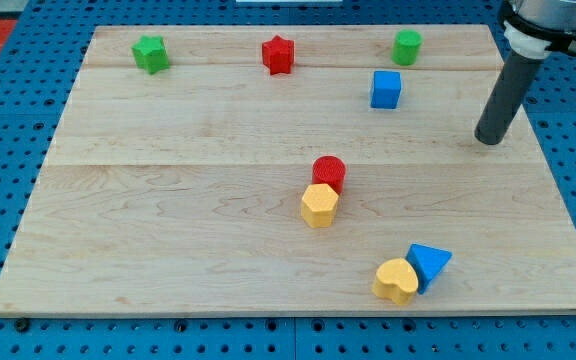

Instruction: Move the yellow hexagon diagonally to the green star

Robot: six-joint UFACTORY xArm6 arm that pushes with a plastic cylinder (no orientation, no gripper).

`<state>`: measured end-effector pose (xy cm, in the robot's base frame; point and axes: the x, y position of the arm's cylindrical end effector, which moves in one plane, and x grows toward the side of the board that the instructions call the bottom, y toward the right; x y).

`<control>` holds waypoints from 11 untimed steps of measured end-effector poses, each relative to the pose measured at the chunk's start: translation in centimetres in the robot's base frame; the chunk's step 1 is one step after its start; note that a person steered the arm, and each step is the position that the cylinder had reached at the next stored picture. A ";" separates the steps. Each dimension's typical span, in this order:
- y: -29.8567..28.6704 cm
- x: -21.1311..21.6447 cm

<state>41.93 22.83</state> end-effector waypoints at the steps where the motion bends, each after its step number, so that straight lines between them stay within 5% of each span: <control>1: -3.4 4.5; 3: -21.9 11.7; 6: -15.5 8.5; 8: -32.4 6.0; 9: -22.5 9.2; 10: -24.1 5.6; 11: -31.9 2.6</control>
